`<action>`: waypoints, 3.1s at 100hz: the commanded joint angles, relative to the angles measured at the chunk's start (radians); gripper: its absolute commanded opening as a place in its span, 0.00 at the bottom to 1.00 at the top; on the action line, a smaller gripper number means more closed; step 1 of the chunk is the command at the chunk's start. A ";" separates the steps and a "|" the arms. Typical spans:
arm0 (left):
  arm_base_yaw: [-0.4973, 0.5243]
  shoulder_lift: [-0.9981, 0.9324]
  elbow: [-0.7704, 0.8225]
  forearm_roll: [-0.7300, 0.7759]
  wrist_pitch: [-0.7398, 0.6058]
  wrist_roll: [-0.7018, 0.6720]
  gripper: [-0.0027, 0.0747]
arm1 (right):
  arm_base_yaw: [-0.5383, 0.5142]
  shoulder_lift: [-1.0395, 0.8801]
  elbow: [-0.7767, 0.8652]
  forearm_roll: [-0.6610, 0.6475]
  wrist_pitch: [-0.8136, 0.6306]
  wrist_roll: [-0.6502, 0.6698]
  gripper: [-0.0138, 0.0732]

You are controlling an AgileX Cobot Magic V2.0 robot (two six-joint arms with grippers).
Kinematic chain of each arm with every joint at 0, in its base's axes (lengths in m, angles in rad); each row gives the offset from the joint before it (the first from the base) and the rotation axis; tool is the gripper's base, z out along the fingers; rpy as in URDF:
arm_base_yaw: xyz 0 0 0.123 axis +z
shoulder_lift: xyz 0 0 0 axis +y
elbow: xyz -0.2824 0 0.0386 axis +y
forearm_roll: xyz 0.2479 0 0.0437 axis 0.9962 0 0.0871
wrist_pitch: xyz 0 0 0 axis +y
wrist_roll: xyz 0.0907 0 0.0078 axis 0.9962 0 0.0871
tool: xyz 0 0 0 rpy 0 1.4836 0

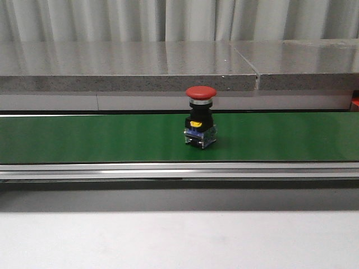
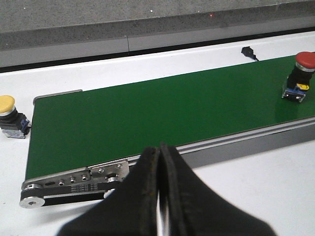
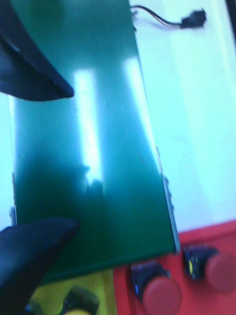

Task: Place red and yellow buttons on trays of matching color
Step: 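Lower the right gripper onto the red button on the belt and grasp it, then lift the red button off the belt with the right gripper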

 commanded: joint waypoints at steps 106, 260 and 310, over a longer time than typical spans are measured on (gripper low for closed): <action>-0.009 0.008 -0.025 -0.019 -0.067 -0.004 0.01 | 0.387 0.079 -0.128 0.149 0.122 -0.259 0.82; -0.009 0.008 -0.025 -0.019 -0.067 -0.004 0.01 | 0.277 0.127 -0.223 -0.137 0.009 0.053 0.37; -0.009 0.008 -0.025 -0.019 -0.067 -0.004 0.01 | -0.140 0.110 -0.224 -0.136 -0.040 0.133 0.37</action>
